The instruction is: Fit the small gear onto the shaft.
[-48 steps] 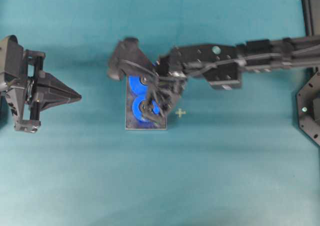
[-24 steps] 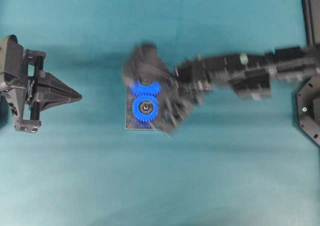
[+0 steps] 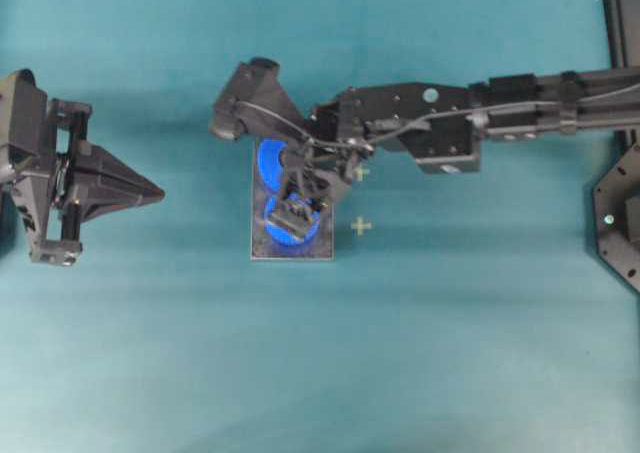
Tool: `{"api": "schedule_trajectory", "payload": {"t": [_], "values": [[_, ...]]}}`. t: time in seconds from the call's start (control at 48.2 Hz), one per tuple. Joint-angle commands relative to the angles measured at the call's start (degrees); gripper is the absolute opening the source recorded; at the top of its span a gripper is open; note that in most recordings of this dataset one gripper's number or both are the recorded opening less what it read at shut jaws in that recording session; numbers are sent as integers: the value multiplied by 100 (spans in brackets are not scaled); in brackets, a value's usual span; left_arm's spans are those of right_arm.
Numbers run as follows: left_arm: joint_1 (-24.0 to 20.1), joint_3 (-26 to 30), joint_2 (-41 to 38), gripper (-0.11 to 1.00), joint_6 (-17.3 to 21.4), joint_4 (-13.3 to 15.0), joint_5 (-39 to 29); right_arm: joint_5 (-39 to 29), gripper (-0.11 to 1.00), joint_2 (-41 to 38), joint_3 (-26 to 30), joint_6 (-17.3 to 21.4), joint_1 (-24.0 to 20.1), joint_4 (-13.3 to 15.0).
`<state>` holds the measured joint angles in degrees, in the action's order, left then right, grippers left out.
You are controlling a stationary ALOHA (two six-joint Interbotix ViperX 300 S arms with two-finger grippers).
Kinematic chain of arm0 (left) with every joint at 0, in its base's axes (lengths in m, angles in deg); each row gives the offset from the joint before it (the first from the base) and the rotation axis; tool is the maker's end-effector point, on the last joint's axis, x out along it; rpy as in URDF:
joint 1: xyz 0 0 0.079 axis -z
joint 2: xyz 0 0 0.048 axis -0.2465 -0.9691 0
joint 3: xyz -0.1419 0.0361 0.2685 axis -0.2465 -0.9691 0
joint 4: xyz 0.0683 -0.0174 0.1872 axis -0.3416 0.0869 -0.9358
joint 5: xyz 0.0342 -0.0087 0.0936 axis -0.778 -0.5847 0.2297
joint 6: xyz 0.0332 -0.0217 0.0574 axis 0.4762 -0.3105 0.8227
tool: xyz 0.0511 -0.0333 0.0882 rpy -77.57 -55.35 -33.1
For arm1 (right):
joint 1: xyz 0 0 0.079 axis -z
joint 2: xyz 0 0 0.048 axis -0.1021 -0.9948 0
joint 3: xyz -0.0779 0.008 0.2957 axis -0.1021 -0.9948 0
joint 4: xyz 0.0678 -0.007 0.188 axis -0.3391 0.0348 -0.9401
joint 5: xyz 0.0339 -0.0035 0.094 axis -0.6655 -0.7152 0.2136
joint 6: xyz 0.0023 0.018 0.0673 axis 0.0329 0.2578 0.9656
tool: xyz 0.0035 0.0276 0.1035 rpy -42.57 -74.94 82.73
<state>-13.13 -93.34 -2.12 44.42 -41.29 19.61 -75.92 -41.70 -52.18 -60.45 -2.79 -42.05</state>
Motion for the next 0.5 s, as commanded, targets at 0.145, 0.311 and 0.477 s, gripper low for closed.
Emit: {"api": "schedule_trajectory", "payload": {"t": [0.145, 0.311, 0.477], "values": [[0, 141, -9, 0, 0, -9, 44, -185, -1, 598, -554, 264, -501, -264], [0, 158, -9, 0, 0, -9, 53, -193, -1, 1063, -756, 448, -668, -264], [-9, 185, -9, 0, 9, -18, 53, 343, -1, 1582, -993, 413, -554, 272]]}}
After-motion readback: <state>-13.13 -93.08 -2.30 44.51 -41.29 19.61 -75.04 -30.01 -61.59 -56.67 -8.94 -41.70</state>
